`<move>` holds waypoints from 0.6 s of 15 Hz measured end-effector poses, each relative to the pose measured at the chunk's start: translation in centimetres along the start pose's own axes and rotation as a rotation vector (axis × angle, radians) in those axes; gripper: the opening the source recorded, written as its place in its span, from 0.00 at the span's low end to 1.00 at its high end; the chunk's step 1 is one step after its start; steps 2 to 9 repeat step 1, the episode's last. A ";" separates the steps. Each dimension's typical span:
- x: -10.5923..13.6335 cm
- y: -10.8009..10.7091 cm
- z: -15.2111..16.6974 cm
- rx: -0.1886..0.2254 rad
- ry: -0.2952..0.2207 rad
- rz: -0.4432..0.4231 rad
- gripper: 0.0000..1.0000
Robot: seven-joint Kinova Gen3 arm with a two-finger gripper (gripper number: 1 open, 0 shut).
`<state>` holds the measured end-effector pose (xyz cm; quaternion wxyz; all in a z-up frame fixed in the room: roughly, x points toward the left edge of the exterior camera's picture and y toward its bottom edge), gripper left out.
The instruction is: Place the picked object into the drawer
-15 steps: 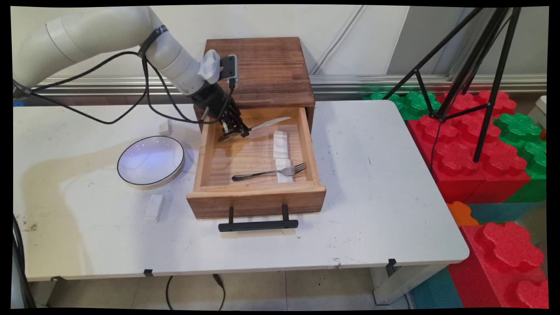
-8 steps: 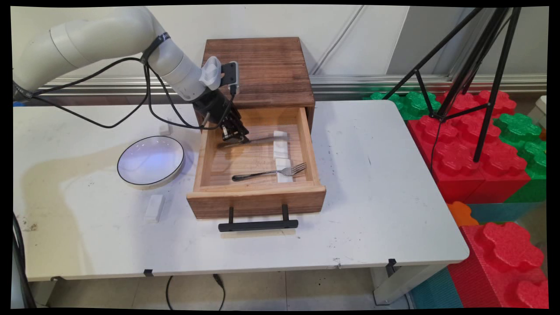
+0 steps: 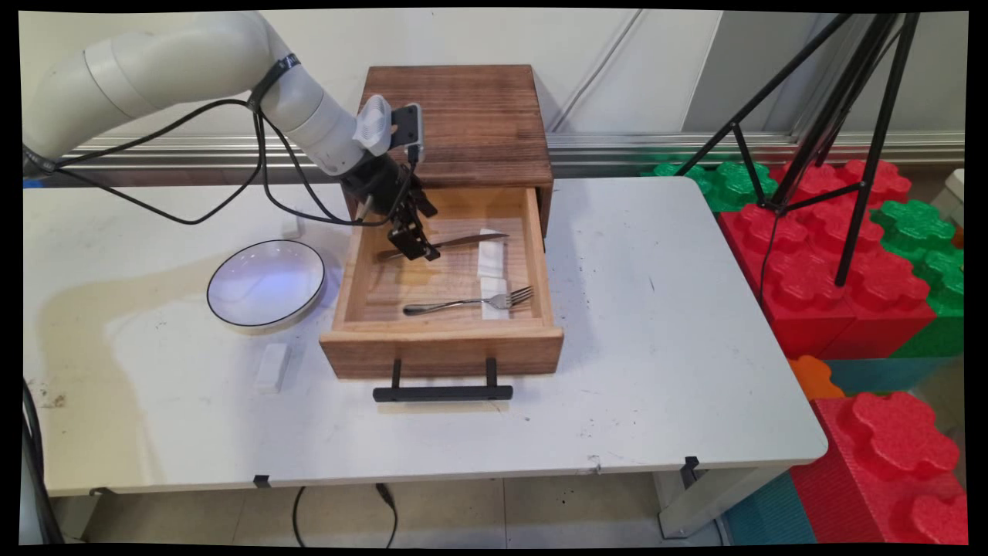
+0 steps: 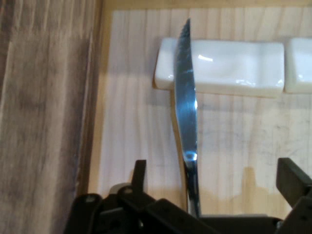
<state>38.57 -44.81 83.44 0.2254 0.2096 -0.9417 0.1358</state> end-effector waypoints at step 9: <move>0.1 0.1 -0.2 0.002 0.003 -0.001 1.00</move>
